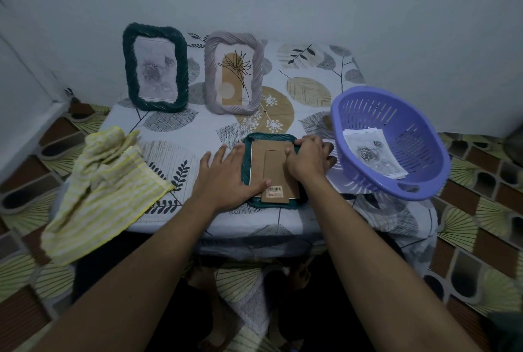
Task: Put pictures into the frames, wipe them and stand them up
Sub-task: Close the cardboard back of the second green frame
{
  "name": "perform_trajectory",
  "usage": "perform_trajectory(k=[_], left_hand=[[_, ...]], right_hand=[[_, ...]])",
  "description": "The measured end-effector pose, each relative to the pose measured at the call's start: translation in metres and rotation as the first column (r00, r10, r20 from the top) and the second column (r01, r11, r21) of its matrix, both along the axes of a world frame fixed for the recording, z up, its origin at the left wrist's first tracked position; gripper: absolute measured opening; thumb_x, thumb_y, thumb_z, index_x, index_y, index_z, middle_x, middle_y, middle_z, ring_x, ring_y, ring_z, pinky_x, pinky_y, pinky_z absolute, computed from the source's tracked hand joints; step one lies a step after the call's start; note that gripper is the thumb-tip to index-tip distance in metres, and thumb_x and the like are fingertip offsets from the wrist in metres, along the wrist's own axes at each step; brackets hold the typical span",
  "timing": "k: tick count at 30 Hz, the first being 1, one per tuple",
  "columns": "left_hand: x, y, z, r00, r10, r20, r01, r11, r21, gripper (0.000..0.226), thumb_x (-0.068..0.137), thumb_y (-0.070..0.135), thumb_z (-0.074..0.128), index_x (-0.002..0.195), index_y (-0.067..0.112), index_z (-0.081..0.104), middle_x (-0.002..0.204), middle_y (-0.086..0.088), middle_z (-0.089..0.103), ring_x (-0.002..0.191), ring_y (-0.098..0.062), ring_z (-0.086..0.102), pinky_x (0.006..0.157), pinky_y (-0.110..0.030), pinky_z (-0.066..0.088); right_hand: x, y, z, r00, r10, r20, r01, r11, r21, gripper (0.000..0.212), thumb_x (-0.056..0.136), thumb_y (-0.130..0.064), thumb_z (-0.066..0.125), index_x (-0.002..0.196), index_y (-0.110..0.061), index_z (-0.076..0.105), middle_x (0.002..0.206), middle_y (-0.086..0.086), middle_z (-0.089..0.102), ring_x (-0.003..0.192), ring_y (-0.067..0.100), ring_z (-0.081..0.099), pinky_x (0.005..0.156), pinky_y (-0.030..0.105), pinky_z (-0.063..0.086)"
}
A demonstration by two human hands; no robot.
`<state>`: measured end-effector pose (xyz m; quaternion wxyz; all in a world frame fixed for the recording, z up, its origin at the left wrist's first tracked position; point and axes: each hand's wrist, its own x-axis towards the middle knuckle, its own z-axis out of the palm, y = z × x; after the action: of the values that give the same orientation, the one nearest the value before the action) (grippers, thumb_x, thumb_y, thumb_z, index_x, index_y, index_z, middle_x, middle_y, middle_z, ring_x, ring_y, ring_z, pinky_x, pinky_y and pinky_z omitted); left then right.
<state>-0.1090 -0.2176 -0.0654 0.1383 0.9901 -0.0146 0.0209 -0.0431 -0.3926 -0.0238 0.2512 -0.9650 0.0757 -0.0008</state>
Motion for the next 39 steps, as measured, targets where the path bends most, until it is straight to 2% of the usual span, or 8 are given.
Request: perform_trajectory(k=[3,11,17,24,31,33,35,39], left_hand=[[0.0,0.0,0.0,1.0,0.001,-0.006,-0.001,1.0,0.003,0.115,0.071,0.096,0.019,0.158,0.022,0.009,0.166,0.004,0.016,0.152,-0.022,0.01,0.121,-0.053,0.006],[-0.001,0.0,0.002,1.0,0.0,0.004,0.0,1.0,-0.011,0.111,0.074,0.094,0.026,0.158,0.023,0.011,0.165,0.004,0.017,0.152,-0.022,0.011,0.121,-0.051,0.004],[-0.002,-0.001,0.002,1.0,0.006,-0.001,-0.006,1.0,-0.001,0.111,0.075,0.094,0.025,0.158,0.022,0.011,0.165,0.004,0.017,0.152,-0.021,0.011,0.121,-0.051,0.005],[-0.003,-0.002,0.003,1.0,0.005,-0.019,-0.006,1.0,-0.012,0.113,0.073,0.094,0.02,0.158,0.02,0.011,0.166,0.004,0.016,0.152,-0.022,0.01,0.121,-0.052,0.005],[-0.003,-0.001,0.005,1.0,-0.002,-0.029,0.001,1.0,-0.016,0.108,0.077,0.091,0.018,0.158,0.021,0.011,0.166,0.003,0.016,0.152,-0.023,0.01,0.121,-0.052,0.004],[-0.004,0.0,0.007,1.0,-0.005,-0.021,0.003,0.997,-0.077,0.098,0.083,0.084,0.016,0.158,0.021,0.014,0.165,0.002,0.018,0.152,-0.022,0.011,0.121,-0.051,0.004],[-0.004,0.003,0.01,1.0,-0.004,-0.022,0.0,0.98,-0.2,0.085,0.088,0.073,0.02,0.157,0.024,0.02,0.164,0.002,0.022,0.151,-0.021,0.012,0.121,-0.049,0.002],[-0.007,0.014,0.019,0.998,-0.049,-0.047,0.022,0.891,-0.454,0.071,0.086,0.063,0.044,0.151,0.036,0.035,0.162,0.008,0.024,0.151,-0.017,0.009,0.119,-0.052,0.003]], right_hand=[[-0.002,0.003,-0.002,1.0,-0.01,0.028,0.009,1.0,0.022,0.027,0.098,-0.031,0.057,0.122,-0.019,0.061,0.145,0.001,0.04,0.135,0.028,0.028,0.11,0.047,0.022],[-0.007,0.0,-0.001,0.999,0.043,0.027,-0.042,0.999,-0.019,0.032,0.099,-0.031,0.047,0.127,-0.019,0.058,0.145,0.004,0.04,0.135,0.029,0.027,0.11,0.048,0.021],[-0.027,-0.007,-0.005,0.991,0.114,0.068,-0.106,0.989,-0.106,0.045,0.096,-0.038,0.043,0.132,-0.015,0.054,0.147,0.008,0.038,0.134,0.03,0.028,0.106,0.05,0.023],[-0.039,-0.008,-0.014,0.986,0.156,0.059,-0.15,0.985,-0.09,0.05,0.1,-0.05,0.038,0.136,-0.018,0.05,0.152,0.008,0.033,0.137,0.029,0.023,0.106,0.049,0.021],[-0.041,-0.011,-0.021,0.976,0.193,0.097,-0.175,0.97,-0.17,0.051,0.1,-0.052,0.035,0.138,-0.02,0.047,0.151,0.008,0.034,0.135,0.029,0.025,0.104,0.049,0.023],[-0.041,-0.009,-0.022,0.975,0.196,0.105,-0.173,0.966,-0.194,0.052,0.1,-0.052,0.034,0.137,-0.018,0.047,0.151,0.009,0.035,0.134,0.028,0.026,0.102,0.049,0.023],[-0.041,-0.008,-0.023,0.975,0.191,0.111,-0.166,0.964,-0.208,0.053,0.1,-0.052,0.034,0.136,-0.016,0.048,0.15,0.009,0.036,0.133,0.028,0.027,0.101,0.049,0.023],[-0.042,-0.007,-0.023,0.972,0.191,0.136,-0.157,0.961,-0.229,0.055,0.1,-0.05,0.033,0.14,-0.015,0.045,0.15,0.008,0.038,0.135,0.027,0.027,0.102,0.049,0.024]])
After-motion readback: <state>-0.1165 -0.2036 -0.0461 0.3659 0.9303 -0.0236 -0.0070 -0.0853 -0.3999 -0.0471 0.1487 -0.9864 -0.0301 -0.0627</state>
